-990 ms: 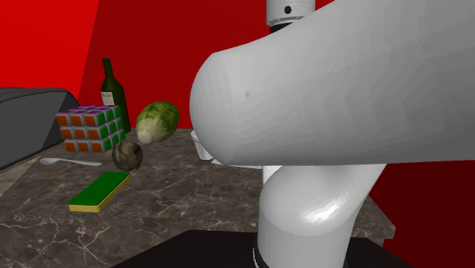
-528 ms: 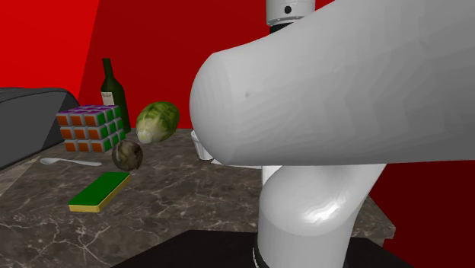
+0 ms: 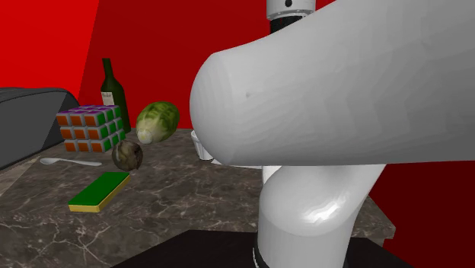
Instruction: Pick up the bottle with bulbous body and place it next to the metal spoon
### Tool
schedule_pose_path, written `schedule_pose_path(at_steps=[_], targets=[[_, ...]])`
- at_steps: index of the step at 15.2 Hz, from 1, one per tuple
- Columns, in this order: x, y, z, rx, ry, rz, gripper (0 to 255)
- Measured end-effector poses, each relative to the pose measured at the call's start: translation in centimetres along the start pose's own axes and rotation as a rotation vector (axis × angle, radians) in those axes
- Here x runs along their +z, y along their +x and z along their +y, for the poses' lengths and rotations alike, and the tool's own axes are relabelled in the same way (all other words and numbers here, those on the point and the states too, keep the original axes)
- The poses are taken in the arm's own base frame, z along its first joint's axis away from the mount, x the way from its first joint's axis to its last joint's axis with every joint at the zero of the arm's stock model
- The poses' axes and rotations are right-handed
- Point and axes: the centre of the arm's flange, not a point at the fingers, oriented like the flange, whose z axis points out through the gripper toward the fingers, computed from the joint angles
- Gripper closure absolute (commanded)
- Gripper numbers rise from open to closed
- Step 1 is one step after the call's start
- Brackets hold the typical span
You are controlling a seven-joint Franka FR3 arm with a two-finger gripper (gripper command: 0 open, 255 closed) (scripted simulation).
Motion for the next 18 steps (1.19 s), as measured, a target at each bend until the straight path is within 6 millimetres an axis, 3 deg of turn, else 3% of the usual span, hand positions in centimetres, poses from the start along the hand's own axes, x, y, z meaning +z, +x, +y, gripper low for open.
schedule_pose_path(at_steps=[18], targets=[[-9.5,-0.6,0.2,0.000,0.000,0.000,255]])
